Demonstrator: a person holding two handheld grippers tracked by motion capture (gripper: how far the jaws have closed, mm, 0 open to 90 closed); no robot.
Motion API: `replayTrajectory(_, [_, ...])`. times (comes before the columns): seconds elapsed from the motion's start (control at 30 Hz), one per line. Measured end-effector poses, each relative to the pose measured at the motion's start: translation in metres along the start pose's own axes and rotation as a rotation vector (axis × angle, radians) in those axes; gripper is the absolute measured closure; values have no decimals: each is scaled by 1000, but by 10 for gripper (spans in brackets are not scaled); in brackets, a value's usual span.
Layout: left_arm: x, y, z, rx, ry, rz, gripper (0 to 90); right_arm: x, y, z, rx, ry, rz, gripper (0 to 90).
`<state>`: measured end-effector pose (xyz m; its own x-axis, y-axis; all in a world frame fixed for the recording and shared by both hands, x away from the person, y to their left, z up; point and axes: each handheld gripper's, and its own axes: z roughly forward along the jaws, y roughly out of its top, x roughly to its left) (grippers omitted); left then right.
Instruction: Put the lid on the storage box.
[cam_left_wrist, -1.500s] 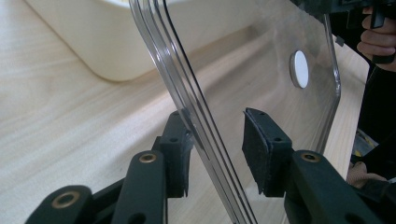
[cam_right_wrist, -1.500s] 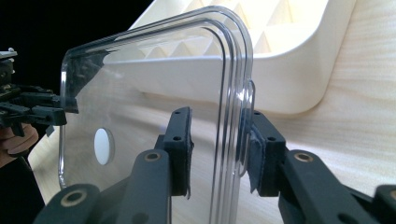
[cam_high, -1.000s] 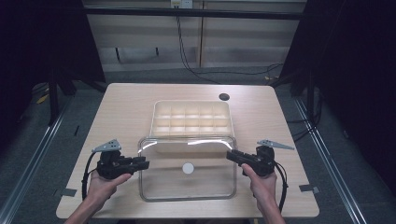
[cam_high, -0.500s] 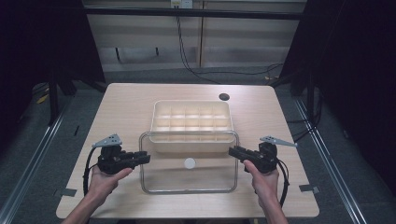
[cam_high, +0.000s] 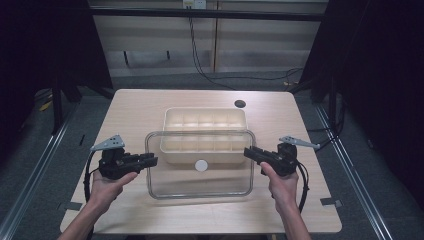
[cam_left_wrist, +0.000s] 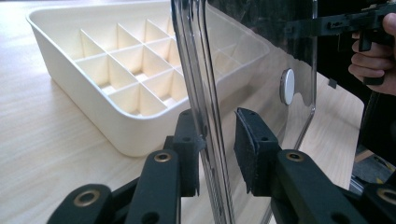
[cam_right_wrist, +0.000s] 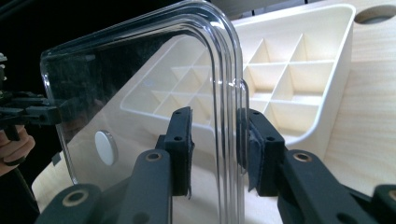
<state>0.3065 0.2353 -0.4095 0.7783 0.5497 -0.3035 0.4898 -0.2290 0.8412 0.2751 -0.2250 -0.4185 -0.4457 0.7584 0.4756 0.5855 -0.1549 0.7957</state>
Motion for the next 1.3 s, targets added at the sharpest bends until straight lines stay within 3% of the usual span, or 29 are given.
replayTrajectory(0.67, [1,33,-1,-37,20,35,708,-4,33,2,-47,11,7,662])
replayTrajectory(1.3, [2,58,-1,-47,54,61,699,-1,62,3,-76,6,-14,663])
